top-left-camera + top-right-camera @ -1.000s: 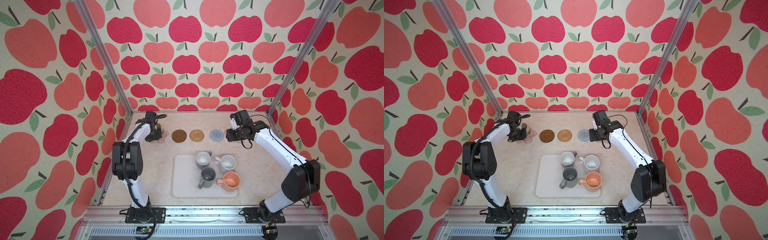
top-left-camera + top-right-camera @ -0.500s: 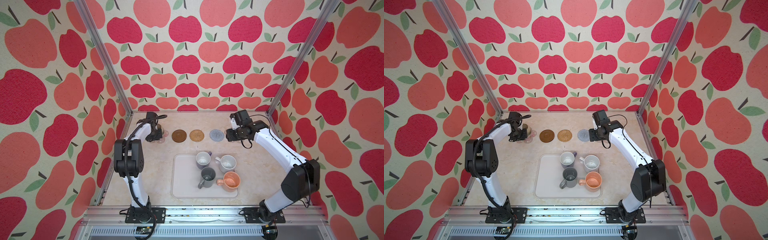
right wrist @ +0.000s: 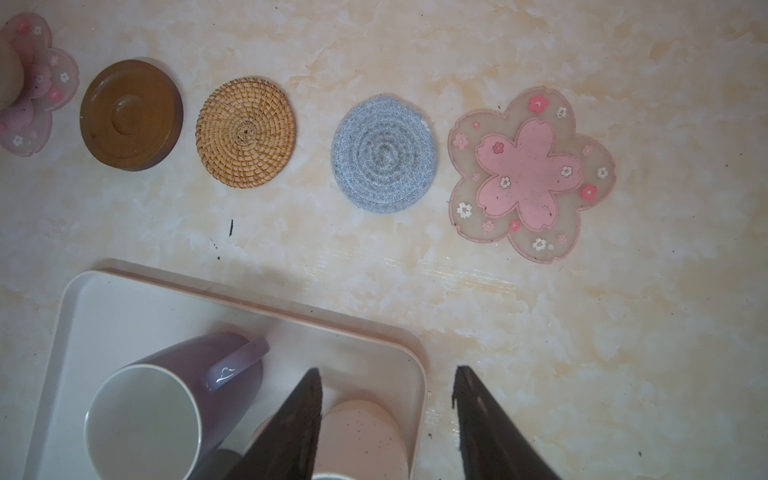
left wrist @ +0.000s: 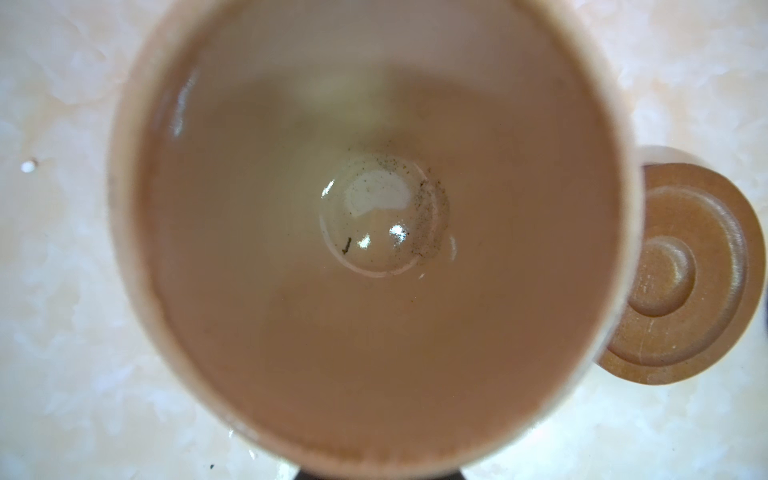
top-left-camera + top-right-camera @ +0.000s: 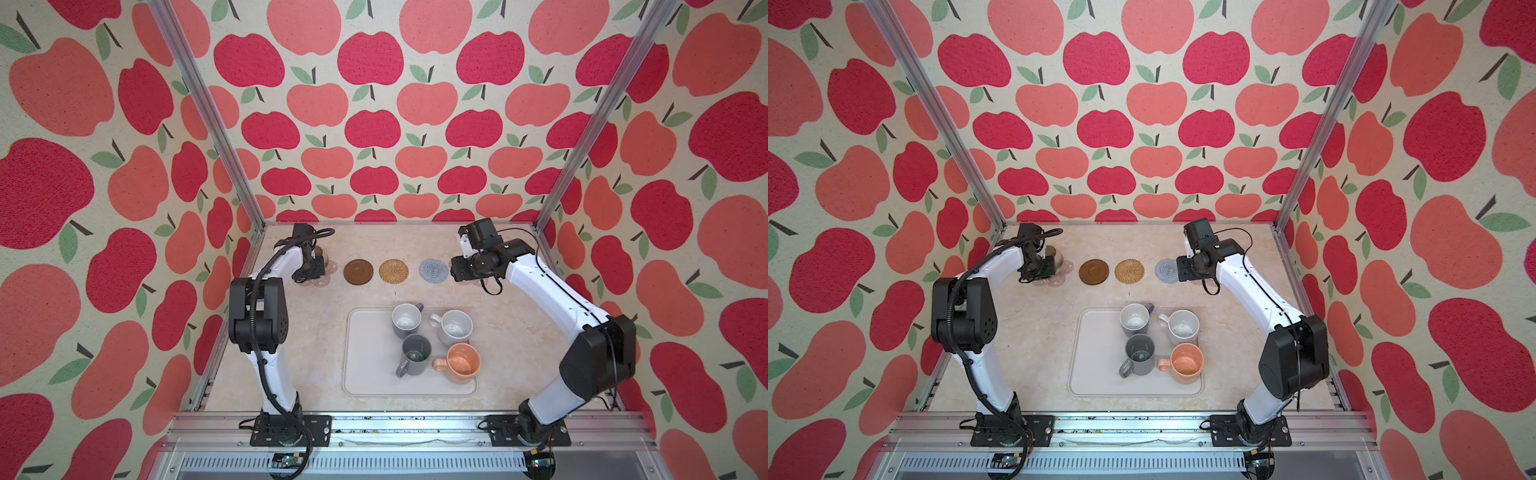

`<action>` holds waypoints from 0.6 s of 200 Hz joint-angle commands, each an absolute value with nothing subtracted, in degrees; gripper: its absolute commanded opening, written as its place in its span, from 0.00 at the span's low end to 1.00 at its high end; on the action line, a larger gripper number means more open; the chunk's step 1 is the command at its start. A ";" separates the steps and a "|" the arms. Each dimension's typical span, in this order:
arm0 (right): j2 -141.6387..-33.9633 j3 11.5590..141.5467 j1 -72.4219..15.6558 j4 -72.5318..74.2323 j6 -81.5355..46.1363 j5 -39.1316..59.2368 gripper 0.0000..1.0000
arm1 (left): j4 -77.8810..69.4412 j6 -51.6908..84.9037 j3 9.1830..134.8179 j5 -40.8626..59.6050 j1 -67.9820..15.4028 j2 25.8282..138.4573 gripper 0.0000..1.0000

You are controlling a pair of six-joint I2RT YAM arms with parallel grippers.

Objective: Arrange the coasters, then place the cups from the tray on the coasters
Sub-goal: 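Lower the beige mug onto the small pink flower coaster with the left gripper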

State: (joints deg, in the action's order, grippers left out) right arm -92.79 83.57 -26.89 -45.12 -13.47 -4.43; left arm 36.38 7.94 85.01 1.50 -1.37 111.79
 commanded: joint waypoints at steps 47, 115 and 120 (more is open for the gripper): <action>-93.98 85.38 -27.24 -46.85 -12.98 -3.89 0.54 | 33.57 8.44 86.56 1.32 -1.14 113.25 0.00; -93.44 85.44 -27.43 -47.11 -13.18 -3.52 0.54 | 35.53 9.82 85.08 0.53 -1.14 113.00 0.10; -93.48 85.42 -27.47 -47.15 -13.12 -3.17 0.54 | 35.39 10.05 84.69 0.52 -1.12 112.76 0.11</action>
